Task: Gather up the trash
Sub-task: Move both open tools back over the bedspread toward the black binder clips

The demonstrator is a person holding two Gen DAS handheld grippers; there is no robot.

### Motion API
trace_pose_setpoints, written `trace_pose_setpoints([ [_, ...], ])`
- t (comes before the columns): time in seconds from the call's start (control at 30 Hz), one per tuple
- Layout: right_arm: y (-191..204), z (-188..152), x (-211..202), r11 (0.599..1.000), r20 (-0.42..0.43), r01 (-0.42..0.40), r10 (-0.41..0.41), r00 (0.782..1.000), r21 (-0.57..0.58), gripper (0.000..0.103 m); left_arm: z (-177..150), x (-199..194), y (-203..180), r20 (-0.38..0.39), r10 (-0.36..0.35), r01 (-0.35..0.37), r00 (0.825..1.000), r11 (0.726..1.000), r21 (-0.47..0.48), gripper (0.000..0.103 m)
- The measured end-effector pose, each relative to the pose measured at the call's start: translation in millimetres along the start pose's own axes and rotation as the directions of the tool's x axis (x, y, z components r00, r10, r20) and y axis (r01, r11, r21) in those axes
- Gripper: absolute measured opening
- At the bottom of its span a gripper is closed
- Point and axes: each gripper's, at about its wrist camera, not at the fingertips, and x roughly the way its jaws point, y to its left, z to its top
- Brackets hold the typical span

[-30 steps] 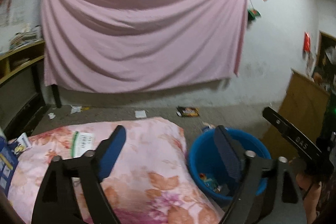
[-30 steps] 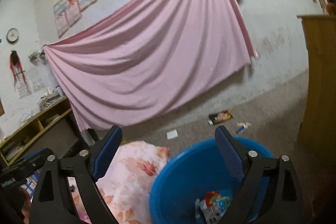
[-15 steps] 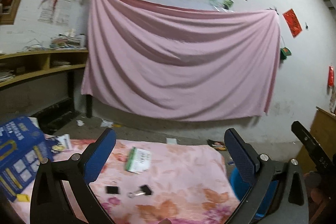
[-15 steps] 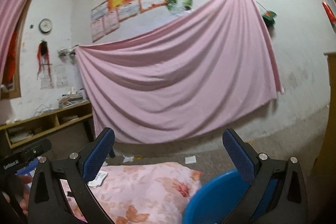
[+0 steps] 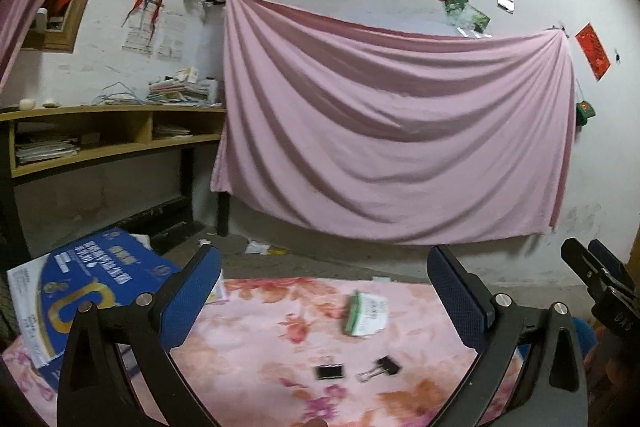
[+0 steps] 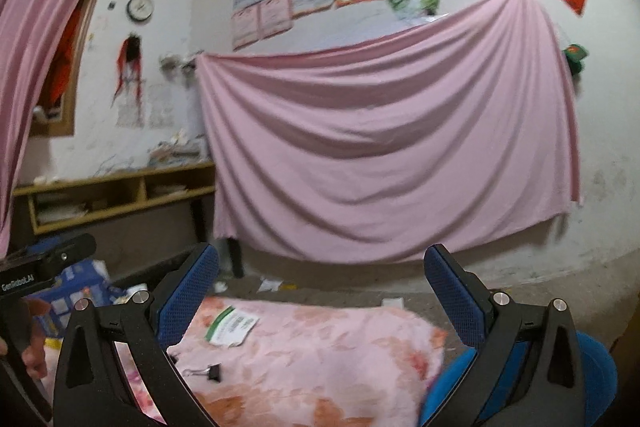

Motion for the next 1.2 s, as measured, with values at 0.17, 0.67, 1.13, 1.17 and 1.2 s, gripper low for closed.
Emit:
trace_pose_setpoints([
  [0.17, 25, -11, 24, 0.998, -0.11, -0.045, 0.04, 0.993, -0.045, 0.103, -15, 9, 21, -0.074, 0.024, -0.024, 0.997, 1.0, 0.01, 0.101],
  [0.67, 54, -58, 96, 0.98, -0.547, -0.197, 0.158, 0.822, -0.013, 0.099, -58, 59, 39, -0.4, 0.077, -0.048, 0.913, 0.996, 0.081, 0.101],
  [1.13, 88, -90, 124, 0.926, -0.727, -0.376, 0.26, 0.635, 0.002, 0.075, -69, 88, 50, -0.523, 0.009, 0.014, 0.852, 0.999, 0.039, 0.091],
  [1.17, 89, -91, 125, 0.925, -0.735, -0.381, 0.258, 0.627, -0.001, 0.074, -69, 88, 49, -0.524, 0.006, 0.018, 0.851, 0.999, 0.04, 0.089],
  [1.2, 92, -93, 127, 0.923, -0.743, -0.385, 0.255, 0.619, -0.003, 0.072, -69, 89, 49, -0.528, 0.001, 0.024, 0.849, 0.999, 0.04, 0.087],
])
